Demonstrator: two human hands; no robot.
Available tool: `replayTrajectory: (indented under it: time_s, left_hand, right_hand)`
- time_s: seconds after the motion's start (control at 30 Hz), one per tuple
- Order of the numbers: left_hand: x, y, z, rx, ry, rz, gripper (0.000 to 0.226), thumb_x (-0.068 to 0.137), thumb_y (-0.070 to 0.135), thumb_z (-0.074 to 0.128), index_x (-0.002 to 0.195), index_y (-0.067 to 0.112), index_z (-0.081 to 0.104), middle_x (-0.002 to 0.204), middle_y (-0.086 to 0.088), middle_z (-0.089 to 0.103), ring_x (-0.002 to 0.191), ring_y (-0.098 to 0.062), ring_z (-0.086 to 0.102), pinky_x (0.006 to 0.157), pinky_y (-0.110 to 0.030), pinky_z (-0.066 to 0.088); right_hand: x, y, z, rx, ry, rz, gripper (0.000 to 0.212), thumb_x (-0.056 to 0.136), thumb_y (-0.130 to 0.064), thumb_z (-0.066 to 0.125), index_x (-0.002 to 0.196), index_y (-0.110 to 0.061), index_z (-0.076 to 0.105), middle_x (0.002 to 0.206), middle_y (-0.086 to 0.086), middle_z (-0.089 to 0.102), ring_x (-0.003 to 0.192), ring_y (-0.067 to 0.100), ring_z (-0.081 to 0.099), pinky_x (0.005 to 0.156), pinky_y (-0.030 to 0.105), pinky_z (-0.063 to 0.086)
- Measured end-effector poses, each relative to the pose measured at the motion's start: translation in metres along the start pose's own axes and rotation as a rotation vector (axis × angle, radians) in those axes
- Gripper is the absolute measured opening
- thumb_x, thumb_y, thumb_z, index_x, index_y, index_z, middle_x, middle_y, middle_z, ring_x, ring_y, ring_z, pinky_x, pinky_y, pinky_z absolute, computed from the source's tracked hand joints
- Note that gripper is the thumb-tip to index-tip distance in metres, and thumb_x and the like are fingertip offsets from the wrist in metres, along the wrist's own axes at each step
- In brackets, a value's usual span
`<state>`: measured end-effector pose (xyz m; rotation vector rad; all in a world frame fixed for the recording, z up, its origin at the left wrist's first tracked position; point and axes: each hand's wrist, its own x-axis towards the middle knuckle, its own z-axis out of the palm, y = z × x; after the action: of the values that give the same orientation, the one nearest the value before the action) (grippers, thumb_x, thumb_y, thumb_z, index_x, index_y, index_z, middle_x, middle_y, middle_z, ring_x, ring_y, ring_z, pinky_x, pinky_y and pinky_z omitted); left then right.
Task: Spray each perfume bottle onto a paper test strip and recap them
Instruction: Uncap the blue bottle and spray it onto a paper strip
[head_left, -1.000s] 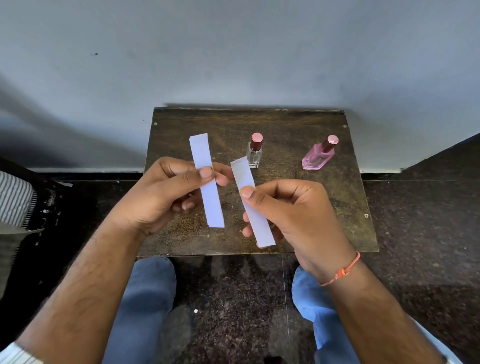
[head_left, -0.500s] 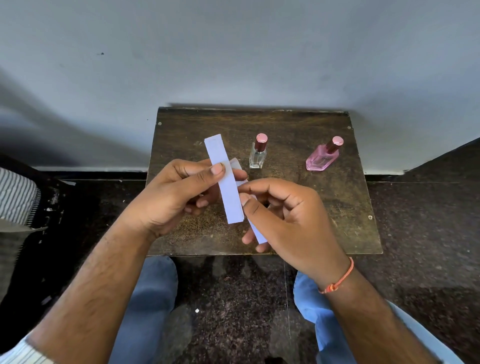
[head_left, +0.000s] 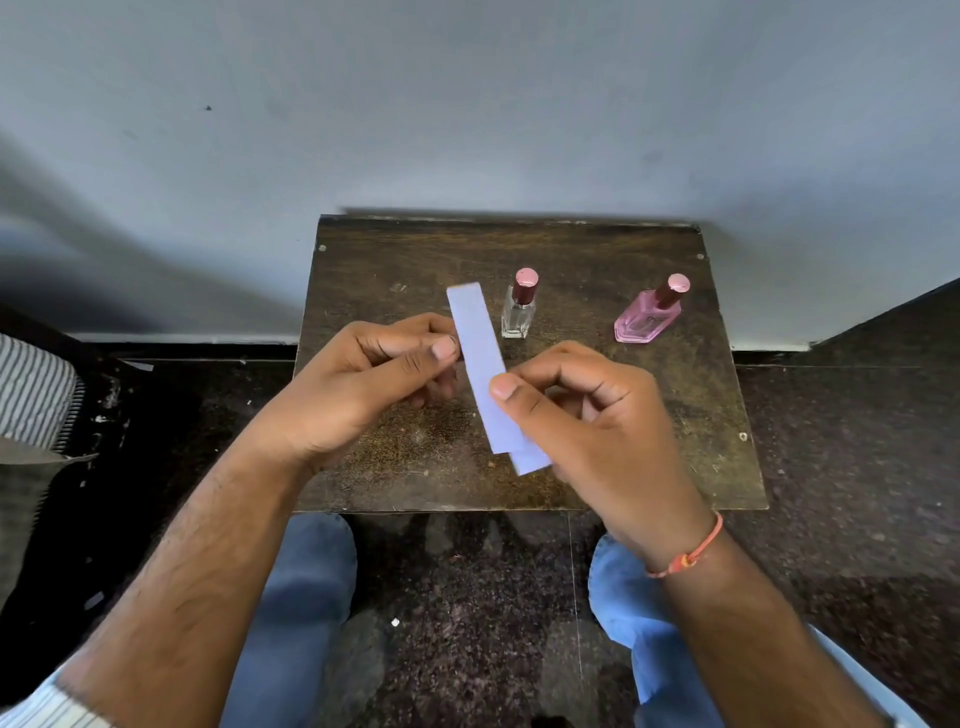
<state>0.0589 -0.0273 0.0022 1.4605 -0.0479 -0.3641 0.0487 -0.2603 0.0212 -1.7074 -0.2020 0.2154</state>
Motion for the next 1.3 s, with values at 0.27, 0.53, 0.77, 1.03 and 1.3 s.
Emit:
replayTrajectory:
  time_s: [0.27, 0.53, 0.77, 1.03, 1.3]
  left_hand:
    - [0.007, 0.0, 0.002, -0.054, 0.241, -0.039, 0.028, 0.074, 0.011, 0.084, 0.102, 0.017, 0.083, 0.099, -0.004, 0.084, 0.097, -0.014, 0.079, 0.089, -0.023, 0.061]
    - [0.008, -0.001, 0.005, -0.038, 0.258, -0.054, 0.034, 0.07, 0.009, 0.085, 0.102, 0.019, 0.078, 0.095, 0.003, 0.083, 0.086, -0.012, 0.079, 0.093, -0.026, 0.064]
    - [0.01, -0.002, 0.011, -0.014, 0.214, -0.073, 0.041, 0.071, 0.009, 0.084, 0.11, 0.023, 0.078, 0.105, 0.001, 0.083, 0.093, -0.016, 0.074, 0.087, -0.025, 0.063]
    - [0.009, 0.0, 0.013, 0.048, 0.183, -0.102, 0.055, 0.074, 0.014, 0.086, 0.126, 0.03, 0.078, 0.112, -0.012, 0.083, 0.095, -0.027, 0.071, 0.1, -0.038, 0.064]
    - [0.005, 0.001, 0.008, 0.12, 0.171, -0.146, 0.054, 0.087, 0.007, 0.086, 0.127, 0.042, 0.076, 0.089, -0.039, 0.073, 0.09, -0.04, 0.063, 0.092, -0.048, 0.043]
  right_hand:
    - [0.007, -0.013, -0.087, 0.015, -0.031, 0.172, 0.01, 0.074, -0.027, 0.081, 0.079, -0.02, 0.086, 0.056, 0.0, 0.063, 0.046, 0.015, 0.041, 0.046, 0.016, 0.031]
    - [-0.001, 0.014, -0.163, -0.371, -0.147, 0.53, 0.015, 0.093, -0.015, 0.077, 0.081, -0.013, 0.086, 0.075, 0.016, 0.077, 0.052, 0.013, 0.047, 0.045, 0.014, 0.034]
    - [0.001, 0.041, -0.178, -0.536, -0.014, 0.682, 0.019, 0.1, -0.015, 0.074, 0.086, -0.011, 0.085, 0.075, 0.01, 0.08, 0.043, 0.001, 0.05, 0.04, 0.011, 0.036]
    - [0.012, 0.032, -0.174, -0.88, -0.041, 0.726, 0.031, 0.099, -0.053, 0.071, 0.084, -0.027, 0.08, 0.069, -0.013, 0.079, 0.07, 0.016, 0.07, 0.074, 0.035, 0.055]
    - [0.01, 0.019, -0.115, -0.697, -0.002, 0.138, 0.026, 0.084, -0.055, 0.084, 0.1, -0.035, 0.078, 0.091, -0.019, 0.074, 0.074, 0.007, 0.067, 0.069, 0.028, 0.054]
